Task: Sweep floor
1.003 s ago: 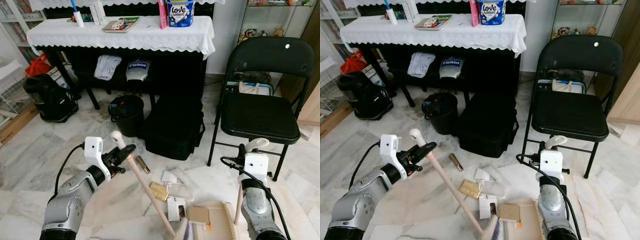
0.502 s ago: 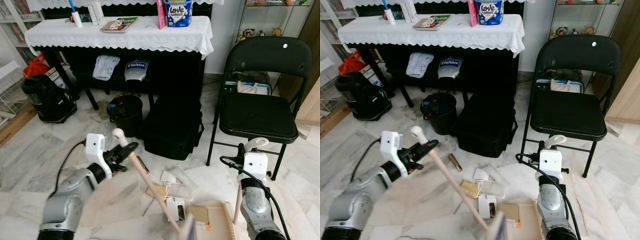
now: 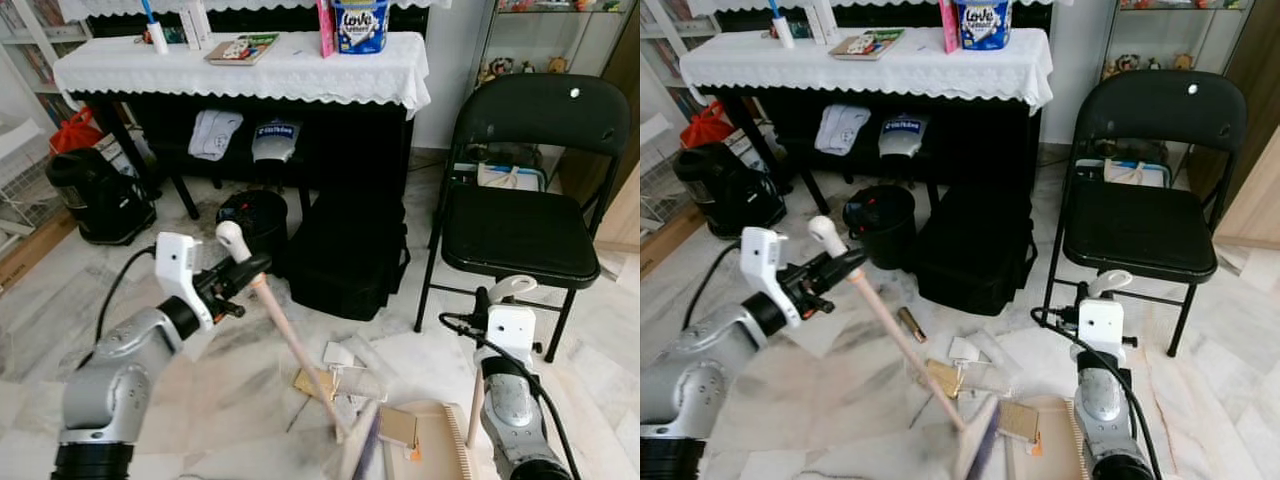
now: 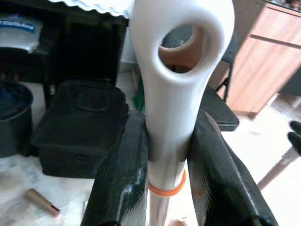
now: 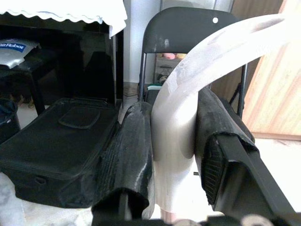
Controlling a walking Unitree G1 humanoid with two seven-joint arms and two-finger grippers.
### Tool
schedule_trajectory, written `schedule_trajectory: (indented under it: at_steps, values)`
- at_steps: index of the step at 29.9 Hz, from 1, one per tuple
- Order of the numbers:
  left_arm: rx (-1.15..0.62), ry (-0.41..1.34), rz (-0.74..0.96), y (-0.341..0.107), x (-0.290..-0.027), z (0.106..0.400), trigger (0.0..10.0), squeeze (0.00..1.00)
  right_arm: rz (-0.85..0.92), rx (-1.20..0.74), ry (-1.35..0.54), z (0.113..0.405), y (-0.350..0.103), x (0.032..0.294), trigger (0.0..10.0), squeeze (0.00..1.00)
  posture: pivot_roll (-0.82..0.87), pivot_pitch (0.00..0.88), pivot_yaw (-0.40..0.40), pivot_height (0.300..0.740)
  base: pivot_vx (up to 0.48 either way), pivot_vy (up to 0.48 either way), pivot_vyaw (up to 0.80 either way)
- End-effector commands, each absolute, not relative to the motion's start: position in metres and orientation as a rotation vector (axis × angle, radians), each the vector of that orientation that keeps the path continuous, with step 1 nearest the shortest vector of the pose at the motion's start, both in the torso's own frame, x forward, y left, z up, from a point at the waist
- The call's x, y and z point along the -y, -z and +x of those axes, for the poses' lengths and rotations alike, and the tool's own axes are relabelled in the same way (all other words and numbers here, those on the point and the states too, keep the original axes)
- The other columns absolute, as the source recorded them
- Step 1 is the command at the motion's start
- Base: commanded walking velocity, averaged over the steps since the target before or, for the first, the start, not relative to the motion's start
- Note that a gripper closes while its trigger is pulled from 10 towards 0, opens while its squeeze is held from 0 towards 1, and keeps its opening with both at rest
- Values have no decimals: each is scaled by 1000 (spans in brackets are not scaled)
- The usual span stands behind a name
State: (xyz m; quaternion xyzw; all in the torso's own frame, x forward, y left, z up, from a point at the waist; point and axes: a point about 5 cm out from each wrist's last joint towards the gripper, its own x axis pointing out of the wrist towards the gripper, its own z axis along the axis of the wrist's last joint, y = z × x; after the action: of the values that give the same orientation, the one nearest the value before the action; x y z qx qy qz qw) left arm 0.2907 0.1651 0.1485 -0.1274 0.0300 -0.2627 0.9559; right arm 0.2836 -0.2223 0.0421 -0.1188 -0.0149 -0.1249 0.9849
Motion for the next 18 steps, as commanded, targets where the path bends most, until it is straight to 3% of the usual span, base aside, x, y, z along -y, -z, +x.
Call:
schedule_trajectory:
  at_steps: [1, 8, 18]
  values:
    - [-35, 476, -240, -149, -173, 292, 10000, 0, -239, 46, 233, 290, -47, 218, 10000, 0, 91, 0, 82, 740, 0, 0, 0]
    - [26, 370, -254, -151, -170, 300, 10000, 0, -241, 46, 240, 287, -46, 220, 10000, 0, 83, 0, 88, 740, 0, 0, 0]
    - [-56, 428, -264, -128, -159, 301, 10000, 0, -240, 47, 245, 286, -45, 220, 10000, 0, 74, 0, 93, 740, 0, 0, 0]
